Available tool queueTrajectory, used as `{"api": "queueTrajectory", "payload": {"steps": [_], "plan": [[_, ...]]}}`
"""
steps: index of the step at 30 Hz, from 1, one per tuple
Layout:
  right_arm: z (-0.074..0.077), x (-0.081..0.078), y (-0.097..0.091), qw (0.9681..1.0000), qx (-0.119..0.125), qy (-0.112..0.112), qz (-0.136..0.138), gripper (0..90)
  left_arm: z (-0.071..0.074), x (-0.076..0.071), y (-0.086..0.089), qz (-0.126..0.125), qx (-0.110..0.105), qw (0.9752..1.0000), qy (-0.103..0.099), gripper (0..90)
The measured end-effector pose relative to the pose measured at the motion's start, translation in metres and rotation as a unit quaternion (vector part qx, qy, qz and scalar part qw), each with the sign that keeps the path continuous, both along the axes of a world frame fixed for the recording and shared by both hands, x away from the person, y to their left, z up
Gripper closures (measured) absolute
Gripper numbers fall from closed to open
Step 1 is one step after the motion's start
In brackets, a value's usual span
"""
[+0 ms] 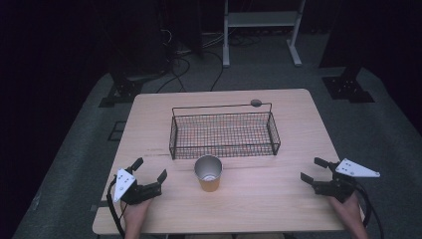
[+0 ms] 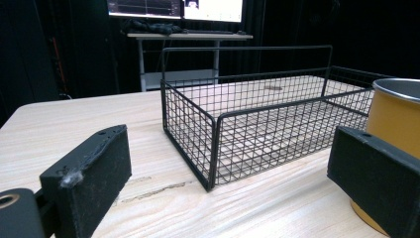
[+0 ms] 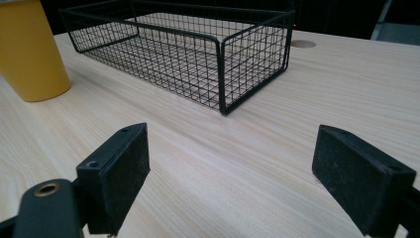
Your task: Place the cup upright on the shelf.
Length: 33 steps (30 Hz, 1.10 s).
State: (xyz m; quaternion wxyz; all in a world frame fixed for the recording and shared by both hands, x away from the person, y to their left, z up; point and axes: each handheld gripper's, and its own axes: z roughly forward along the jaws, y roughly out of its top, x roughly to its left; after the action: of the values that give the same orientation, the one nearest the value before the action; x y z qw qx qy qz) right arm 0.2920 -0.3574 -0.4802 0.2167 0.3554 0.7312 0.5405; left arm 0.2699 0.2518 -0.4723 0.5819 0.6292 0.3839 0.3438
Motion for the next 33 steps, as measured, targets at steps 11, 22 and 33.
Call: {"api": "queueTrajectory", "payload": {"steps": [11, 22, 33], "plan": [[0.0, 0.0, 0.001, 1.0, -0.002, 0.001, -0.004, 13.7, 0.001, -0.002, -0.009, -0.038, 0.011, 0.9992, -0.002, 1.7], [0.0, 0.0, 0.0, 1.0, -0.001, 0.003, -0.005, 13.7, 0.003, -0.005, -0.019, -0.073, 0.021, 0.9971, -0.007, 1.7], [0.0, 0.0, 0.001, 1.0, -0.002, 0.003, -0.005, 13.7, 0.003, -0.006, -0.029, -0.093, 0.03, 0.9952, -0.007, 0.0]]}}
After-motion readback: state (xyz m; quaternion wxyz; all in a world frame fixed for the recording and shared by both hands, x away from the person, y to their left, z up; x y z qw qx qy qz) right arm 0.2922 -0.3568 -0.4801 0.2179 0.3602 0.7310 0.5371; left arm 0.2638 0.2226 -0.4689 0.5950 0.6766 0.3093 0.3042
